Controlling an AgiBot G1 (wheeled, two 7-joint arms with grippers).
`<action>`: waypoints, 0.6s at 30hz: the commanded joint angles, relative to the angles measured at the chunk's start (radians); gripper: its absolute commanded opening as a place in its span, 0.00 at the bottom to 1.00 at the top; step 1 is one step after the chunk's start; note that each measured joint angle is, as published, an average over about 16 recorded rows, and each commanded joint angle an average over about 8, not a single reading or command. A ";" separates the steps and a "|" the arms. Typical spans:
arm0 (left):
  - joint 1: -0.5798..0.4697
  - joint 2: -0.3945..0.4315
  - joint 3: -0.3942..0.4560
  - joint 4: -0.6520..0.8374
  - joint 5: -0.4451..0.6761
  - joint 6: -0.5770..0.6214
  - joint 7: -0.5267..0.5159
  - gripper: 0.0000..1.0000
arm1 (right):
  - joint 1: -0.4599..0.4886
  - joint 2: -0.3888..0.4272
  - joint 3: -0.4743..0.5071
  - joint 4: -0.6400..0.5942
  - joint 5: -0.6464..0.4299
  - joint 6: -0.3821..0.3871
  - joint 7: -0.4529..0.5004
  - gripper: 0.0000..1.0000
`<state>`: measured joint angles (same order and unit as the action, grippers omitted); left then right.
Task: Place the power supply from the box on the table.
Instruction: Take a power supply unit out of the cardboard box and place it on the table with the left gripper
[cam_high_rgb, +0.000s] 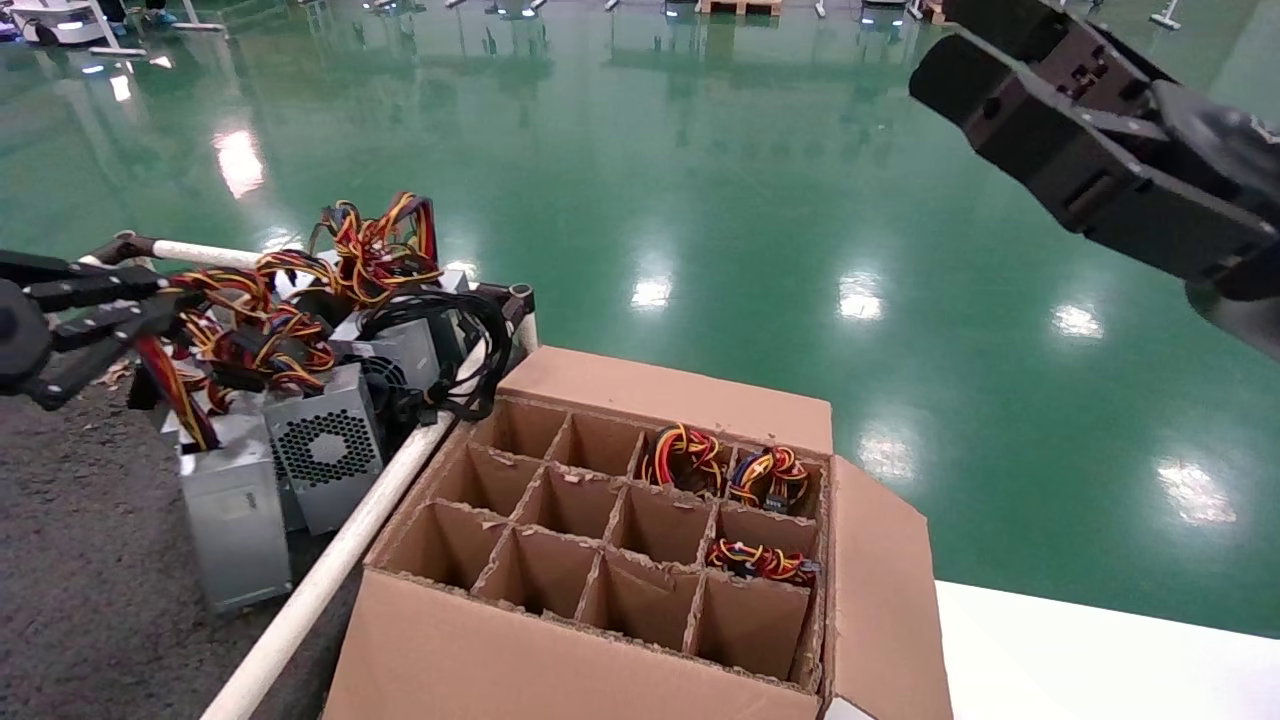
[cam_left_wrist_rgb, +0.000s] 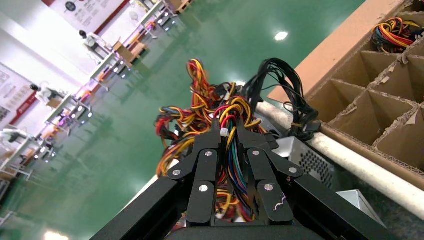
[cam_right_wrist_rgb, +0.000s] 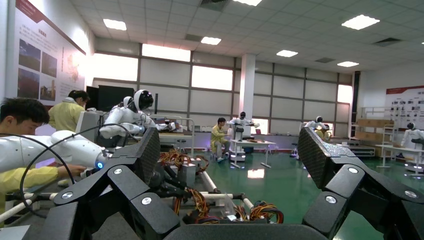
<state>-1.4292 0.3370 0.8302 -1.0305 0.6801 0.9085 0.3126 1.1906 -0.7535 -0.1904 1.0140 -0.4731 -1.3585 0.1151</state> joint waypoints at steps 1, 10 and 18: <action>0.011 0.006 0.004 -0.003 -0.002 -0.013 -0.004 0.00 | 0.000 0.000 0.000 0.000 0.000 0.000 0.000 1.00; 0.061 0.029 0.022 -0.017 -0.010 -0.068 -0.022 0.00 | 0.000 0.000 0.000 0.000 0.000 0.000 0.000 1.00; 0.094 0.043 0.032 -0.027 -0.018 -0.103 -0.036 0.84 | 0.000 0.000 0.000 0.000 0.000 0.000 0.000 1.00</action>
<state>-1.3377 0.3785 0.8617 -1.0578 0.6623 0.8076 0.2762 1.1906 -0.7535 -0.1904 1.0140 -0.4731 -1.3585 0.1151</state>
